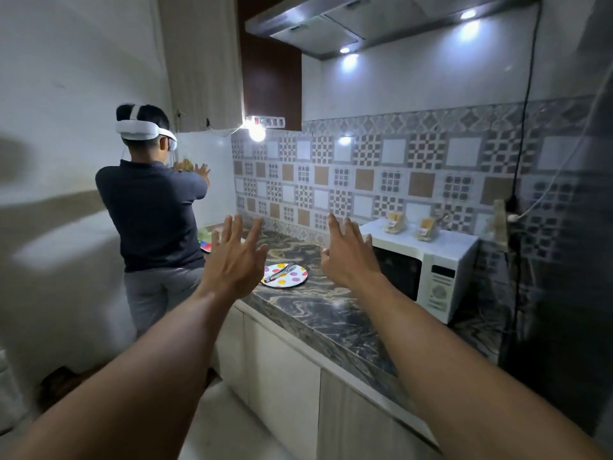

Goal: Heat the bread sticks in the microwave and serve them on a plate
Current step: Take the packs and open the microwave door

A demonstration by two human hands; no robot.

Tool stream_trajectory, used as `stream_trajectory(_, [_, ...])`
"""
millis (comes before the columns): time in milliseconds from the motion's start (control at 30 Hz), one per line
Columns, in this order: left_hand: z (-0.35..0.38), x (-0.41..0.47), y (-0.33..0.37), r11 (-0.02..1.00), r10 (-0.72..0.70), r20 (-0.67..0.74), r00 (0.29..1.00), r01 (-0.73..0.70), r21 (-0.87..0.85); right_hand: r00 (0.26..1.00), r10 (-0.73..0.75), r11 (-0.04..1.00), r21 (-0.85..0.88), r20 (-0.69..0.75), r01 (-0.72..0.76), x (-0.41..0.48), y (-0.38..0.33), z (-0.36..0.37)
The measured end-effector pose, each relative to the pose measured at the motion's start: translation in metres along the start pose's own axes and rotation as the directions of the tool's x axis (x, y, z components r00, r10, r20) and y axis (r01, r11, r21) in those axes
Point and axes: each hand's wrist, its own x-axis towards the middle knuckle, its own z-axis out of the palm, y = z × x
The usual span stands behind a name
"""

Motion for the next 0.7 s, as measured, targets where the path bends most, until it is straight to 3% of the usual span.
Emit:
stream_trajectory(333, [0.091,0.125,0.013,0.972,0.189,0.063,0.980,-0.177,-0.154,0.978,0.209,0.977,-0.027,-0.025,-0.210,0.084,0.053,0.048])
stream_trajectory(700, [0.201,0.209,0.112,0.811,0.495,0.079,0.865,-0.428,-0.398,0.855,0.504,0.847,-0.123,-0.124,-0.518,0.102,0.150,0.065])
